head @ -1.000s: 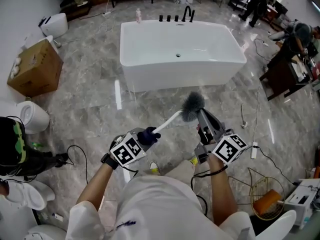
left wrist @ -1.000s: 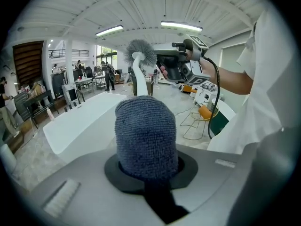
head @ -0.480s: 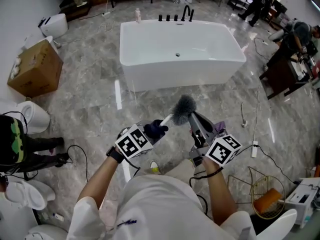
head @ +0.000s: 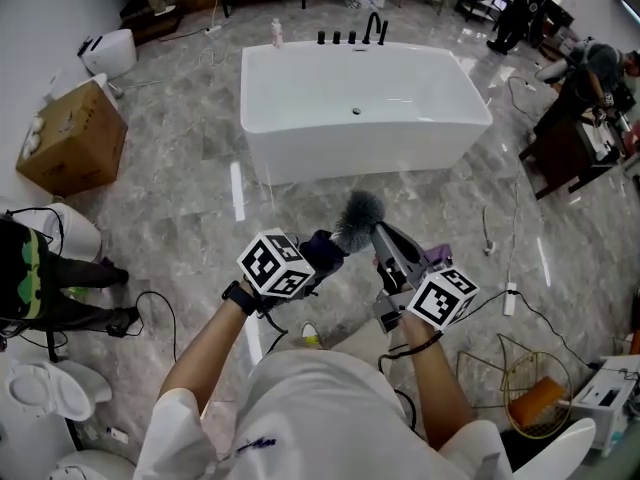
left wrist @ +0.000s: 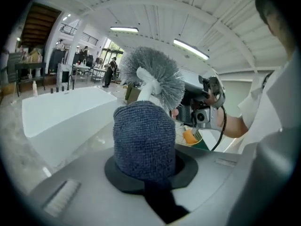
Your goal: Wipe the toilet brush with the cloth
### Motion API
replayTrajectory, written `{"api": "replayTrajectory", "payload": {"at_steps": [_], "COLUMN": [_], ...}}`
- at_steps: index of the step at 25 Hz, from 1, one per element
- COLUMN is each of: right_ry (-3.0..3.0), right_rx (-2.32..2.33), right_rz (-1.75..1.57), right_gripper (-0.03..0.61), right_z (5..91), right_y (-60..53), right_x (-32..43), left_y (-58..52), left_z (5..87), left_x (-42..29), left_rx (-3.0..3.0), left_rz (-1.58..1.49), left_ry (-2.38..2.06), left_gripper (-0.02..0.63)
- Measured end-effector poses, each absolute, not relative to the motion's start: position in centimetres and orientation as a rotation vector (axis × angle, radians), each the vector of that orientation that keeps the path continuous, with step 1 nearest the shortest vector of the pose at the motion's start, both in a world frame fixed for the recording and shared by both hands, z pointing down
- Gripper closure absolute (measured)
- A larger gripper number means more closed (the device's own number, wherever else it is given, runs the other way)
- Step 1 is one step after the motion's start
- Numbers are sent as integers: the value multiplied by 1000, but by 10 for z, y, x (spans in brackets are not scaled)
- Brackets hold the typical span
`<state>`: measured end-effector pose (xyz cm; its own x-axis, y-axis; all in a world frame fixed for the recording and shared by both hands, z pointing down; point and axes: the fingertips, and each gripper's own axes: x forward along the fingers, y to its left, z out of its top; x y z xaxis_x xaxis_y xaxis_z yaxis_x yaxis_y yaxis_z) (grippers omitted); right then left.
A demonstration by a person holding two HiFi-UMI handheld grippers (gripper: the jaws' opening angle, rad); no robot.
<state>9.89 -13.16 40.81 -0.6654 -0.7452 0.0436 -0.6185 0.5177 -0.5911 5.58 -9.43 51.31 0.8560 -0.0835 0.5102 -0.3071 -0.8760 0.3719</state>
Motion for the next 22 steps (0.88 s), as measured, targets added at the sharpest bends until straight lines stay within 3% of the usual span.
{"api": "replayTrajectory", "payload": {"at_steps": [14, 16, 22], "right_ry": [2595, 2614, 2544], "right_rx": [-1091, -1113, -863], "right_rz": [-875, -844, -1004], "right_gripper": [539, 460, 146], "right_z": [411, 412, 421], "right_y": [-147, -148, -139], "right_x": [94, 100, 86], "left_y": [-97, -99, -88], "left_z": [515, 515, 493], "left_x": [56, 57, 64], "left_rx": [2454, 2451, 2407], "left_rz": [589, 591, 426], "left_ry": [-214, -237, -110], "left_gripper": [583, 583, 583]}}
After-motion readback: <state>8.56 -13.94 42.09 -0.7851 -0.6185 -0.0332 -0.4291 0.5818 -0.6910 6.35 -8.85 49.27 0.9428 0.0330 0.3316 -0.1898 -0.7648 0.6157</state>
